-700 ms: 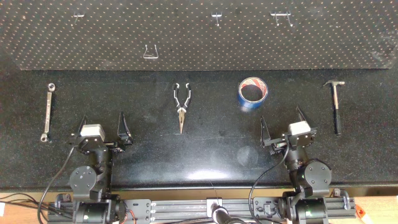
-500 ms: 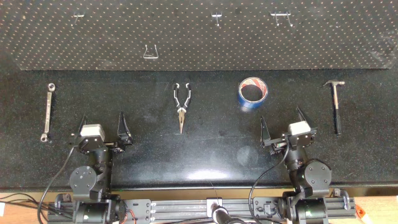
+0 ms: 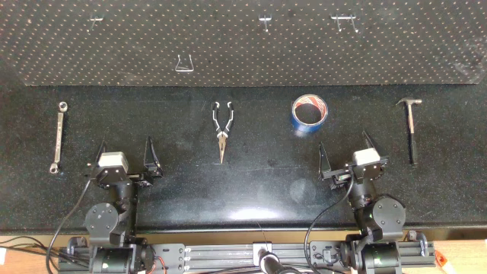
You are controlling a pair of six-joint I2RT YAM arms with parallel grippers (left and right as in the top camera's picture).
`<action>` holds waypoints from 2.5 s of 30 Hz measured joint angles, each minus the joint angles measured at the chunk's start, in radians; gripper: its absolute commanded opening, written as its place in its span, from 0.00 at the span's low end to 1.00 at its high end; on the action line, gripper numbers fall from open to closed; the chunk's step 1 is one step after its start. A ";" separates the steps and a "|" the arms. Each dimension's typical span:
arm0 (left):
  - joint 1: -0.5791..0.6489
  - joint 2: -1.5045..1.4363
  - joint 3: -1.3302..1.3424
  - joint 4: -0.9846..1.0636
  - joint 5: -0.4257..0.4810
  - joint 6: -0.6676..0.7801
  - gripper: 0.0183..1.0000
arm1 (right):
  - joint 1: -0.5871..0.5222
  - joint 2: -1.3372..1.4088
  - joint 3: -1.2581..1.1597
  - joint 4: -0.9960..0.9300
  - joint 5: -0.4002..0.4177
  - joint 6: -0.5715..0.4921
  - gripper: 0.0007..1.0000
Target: Place Tools Onto Pegboard
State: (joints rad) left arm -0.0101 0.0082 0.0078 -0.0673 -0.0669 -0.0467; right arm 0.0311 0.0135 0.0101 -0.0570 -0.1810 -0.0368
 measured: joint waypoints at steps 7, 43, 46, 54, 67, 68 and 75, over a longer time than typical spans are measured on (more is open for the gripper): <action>0.000 0.000 0.000 0.000 0.000 0.000 1.00 | 0.000 0.000 0.000 0.000 0.000 0.000 1.00; 0.000 0.000 0.000 0.000 0.000 0.000 1.00 | 0.000 0.000 0.000 0.000 0.000 0.000 1.00; 0.000 0.000 0.000 0.000 0.000 0.000 1.00 | 0.000 0.000 0.000 0.000 0.000 0.000 1.00; 0.009 0.476 0.238 -0.028 0.000 0.089 0.99 | 0.000 -0.001 0.000 0.000 0.001 0.000 1.00; 0.565 0.877 0.745 -0.779 -0.164 0.386 0.99 | 0.000 -0.005 0.000 0.000 0.008 0.000 1.00; 0.612 0.889 0.745 -0.786 -0.174 0.414 0.99 | 0.000 -0.005 0.000 0.000 0.008 -0.001 1.00; 0.901 0.914 0.747 -0.889 -0.010 0.635 0.99 | 0.000 -0.005 0.000 0.000 0.008 -0.003 1.00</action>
State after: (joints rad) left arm 0.8913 0.9222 0.7544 -0.9565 -0.0772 0.5884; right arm 0.0307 0.0082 0.0101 -0.0574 -0.1730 -0.0399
